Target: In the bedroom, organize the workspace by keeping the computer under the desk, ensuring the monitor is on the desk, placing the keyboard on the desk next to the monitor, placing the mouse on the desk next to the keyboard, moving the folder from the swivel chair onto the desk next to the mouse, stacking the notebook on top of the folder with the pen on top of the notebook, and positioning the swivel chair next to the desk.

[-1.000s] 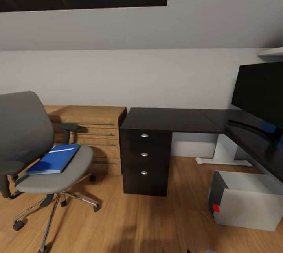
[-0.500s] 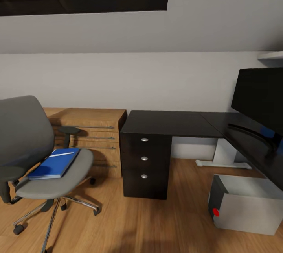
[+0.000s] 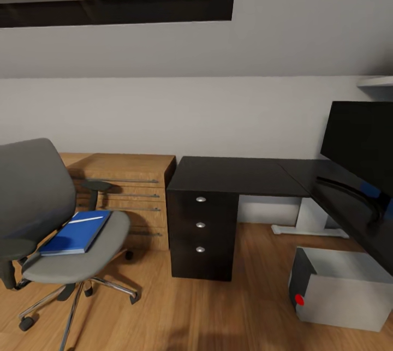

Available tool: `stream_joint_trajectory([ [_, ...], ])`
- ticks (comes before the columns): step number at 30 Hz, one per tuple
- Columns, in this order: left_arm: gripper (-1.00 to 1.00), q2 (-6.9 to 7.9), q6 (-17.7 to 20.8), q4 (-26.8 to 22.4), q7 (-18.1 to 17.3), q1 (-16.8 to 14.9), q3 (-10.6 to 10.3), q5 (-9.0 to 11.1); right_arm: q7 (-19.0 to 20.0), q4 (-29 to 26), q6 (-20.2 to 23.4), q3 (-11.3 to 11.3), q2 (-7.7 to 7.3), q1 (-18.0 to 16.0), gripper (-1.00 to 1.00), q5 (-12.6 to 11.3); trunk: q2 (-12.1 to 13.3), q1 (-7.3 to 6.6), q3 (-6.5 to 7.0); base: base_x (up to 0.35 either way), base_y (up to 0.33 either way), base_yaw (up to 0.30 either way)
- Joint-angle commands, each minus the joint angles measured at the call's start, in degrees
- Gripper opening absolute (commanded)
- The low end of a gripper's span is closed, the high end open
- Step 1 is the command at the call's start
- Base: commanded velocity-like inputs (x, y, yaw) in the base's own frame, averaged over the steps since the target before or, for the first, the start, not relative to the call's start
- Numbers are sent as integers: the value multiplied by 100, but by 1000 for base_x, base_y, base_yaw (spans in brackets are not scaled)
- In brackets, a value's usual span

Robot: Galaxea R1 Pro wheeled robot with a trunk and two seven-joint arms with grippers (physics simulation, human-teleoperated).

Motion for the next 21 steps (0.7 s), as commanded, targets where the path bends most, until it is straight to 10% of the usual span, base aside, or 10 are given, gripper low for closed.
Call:
stream_joint_trajectory([
  [1,100,-2,-28,6,8,-3,-38,-27,-43,12,-44,-9,6,14,100,40,39,-24,13,0,0,0],
  [21,100,19,-625,228,110,-3,-295,-239,-36,9,-12,-12,1,100,100,34,841,-463,372,0,0,0],
])
